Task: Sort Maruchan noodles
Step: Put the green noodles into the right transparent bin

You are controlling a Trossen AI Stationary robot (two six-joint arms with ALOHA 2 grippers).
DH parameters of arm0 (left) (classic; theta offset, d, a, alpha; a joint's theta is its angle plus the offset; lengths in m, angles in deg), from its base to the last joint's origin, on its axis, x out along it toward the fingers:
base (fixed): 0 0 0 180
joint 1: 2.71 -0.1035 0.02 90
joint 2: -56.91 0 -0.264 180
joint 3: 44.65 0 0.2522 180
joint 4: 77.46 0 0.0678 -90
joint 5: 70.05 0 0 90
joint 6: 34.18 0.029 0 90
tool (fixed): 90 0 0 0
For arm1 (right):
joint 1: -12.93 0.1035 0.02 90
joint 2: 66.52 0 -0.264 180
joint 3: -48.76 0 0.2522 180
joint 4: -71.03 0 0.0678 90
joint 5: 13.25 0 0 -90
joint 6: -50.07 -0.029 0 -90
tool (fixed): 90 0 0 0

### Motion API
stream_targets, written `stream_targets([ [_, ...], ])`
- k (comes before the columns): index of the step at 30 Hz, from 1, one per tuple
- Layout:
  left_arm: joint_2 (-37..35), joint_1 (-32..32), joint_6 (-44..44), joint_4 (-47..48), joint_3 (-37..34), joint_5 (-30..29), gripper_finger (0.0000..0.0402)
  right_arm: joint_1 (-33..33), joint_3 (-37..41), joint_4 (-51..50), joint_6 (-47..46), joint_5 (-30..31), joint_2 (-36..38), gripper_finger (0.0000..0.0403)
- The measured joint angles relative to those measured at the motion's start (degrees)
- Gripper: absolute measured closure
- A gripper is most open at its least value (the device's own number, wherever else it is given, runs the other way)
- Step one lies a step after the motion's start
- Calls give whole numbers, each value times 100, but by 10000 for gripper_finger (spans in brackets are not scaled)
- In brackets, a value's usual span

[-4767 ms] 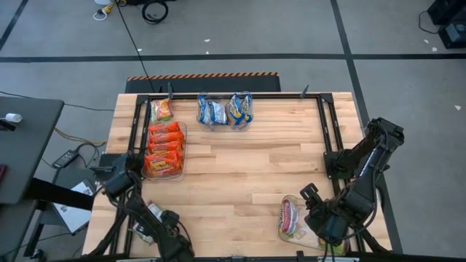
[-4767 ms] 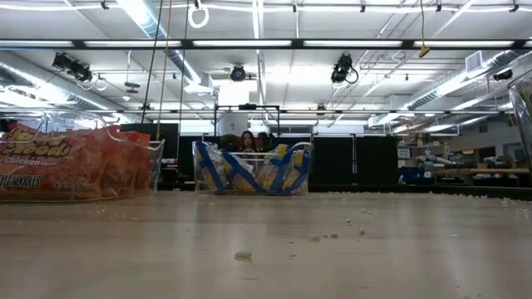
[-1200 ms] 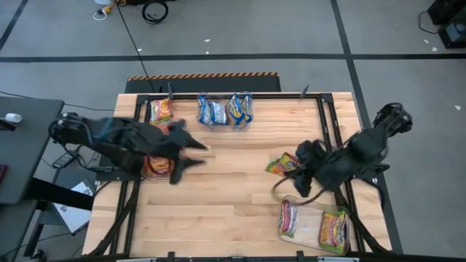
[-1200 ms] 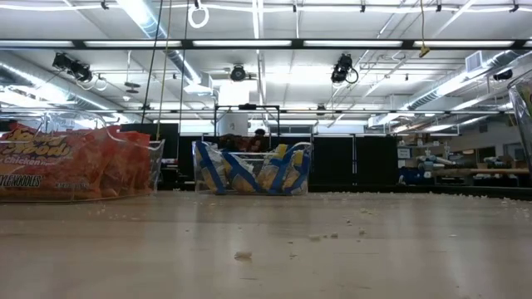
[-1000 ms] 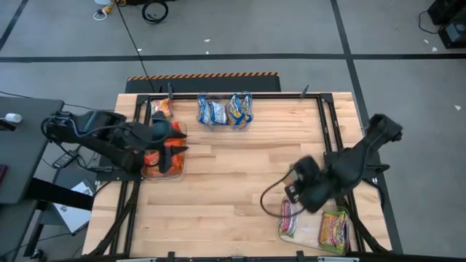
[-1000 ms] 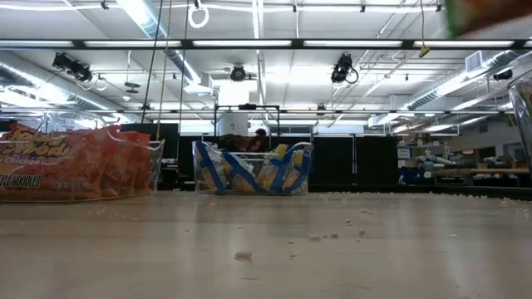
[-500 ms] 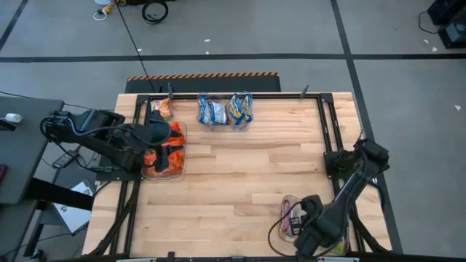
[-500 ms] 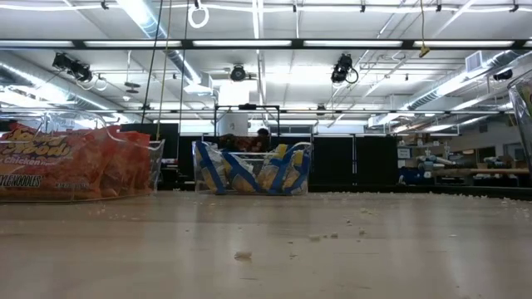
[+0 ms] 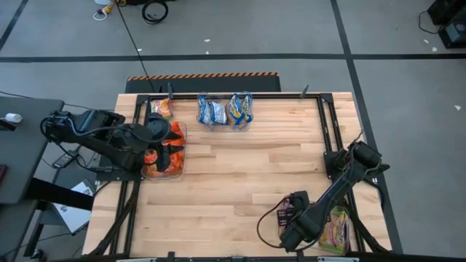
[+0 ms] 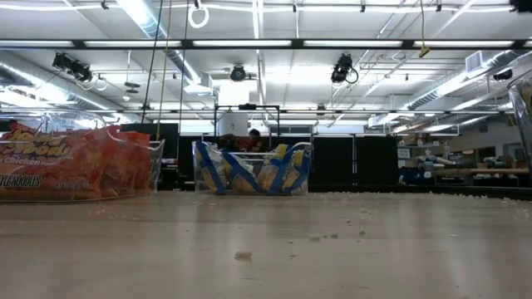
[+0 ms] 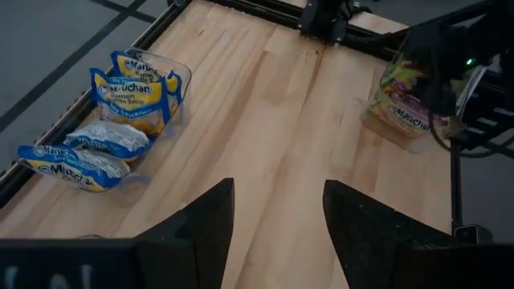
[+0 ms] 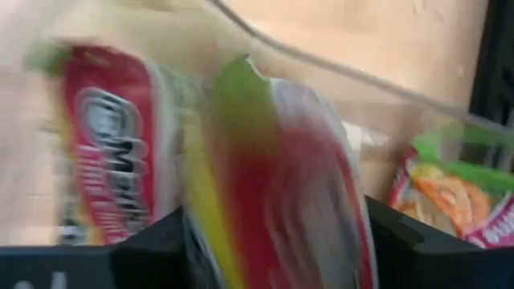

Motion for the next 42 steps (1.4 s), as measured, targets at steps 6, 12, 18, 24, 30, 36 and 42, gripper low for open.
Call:
stream_targets([
  [6,0,0,-74,-11,0,33,207,-17,98,220,28,-144,61,154],
  [12,0,0,183,19,0,42,207,-66,89,145,705,-280,515,155],
  [18,0,0,207,36,0,48,207,-70,88,226,1071,-796,778,176],
  [24,0,21,164,137,-2,192,207,6,234,1091,1085,-759,756,184],
  [30,0,146,164,146,-2,181,207,62,833,1243,756,-1105,754,195],
  [36,0,247,190,146,-2,138,207,70,946,1744,285,-995,775,261],
  [42,0,352,217,148,-2,-12,207,58,946,1668,80,-674,1118,373],
])
